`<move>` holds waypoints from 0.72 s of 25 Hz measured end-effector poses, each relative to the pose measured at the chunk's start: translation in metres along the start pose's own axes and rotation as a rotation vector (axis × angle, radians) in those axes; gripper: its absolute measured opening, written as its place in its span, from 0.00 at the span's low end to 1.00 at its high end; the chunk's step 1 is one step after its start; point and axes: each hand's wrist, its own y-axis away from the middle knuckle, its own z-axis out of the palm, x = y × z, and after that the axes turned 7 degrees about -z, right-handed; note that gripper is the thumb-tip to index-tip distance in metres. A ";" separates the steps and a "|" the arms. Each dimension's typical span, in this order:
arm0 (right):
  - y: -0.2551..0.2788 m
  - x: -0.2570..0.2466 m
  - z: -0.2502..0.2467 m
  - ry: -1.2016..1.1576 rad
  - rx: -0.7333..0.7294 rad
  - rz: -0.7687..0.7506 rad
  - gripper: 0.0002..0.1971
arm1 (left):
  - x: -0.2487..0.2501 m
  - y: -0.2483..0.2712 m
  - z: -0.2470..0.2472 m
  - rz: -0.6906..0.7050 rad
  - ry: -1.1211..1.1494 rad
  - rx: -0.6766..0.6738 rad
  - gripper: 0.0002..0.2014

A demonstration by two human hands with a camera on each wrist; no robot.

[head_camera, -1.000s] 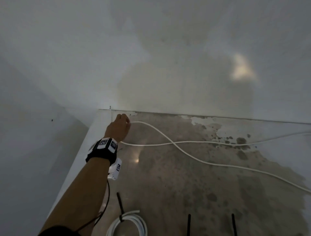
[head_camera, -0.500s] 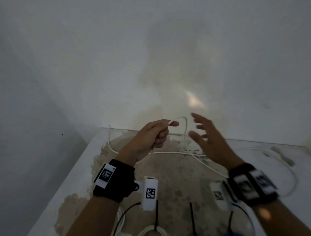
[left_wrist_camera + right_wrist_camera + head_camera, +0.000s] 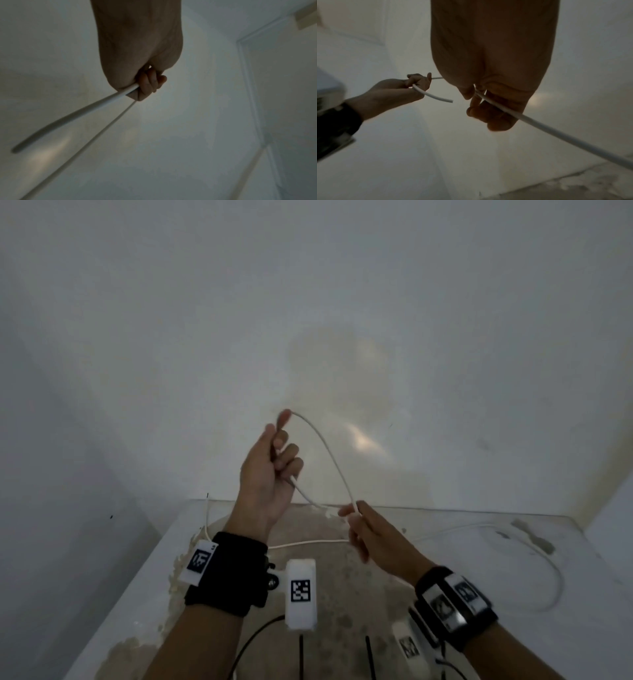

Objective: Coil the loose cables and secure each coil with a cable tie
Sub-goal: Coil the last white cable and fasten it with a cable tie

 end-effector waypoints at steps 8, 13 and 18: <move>0.059 -0.096 -0.025 0.780 -0.407 -0.282 0.14 | -0.032 -0.002 0.001 -0.032 -0.249 0.127 0.15; 0.040 -0.136 -0.062 0.569 -0.046 -0.509 0.06 | -0.062 0.024 0.020 -0.234 -0.555 -0.069 0.17; 0.018 -0.107 -0.089 0.283 0.216 -0.305 0.03 | -0.057 0.043 0.035 -0.528 -0.491 -0.322 0.22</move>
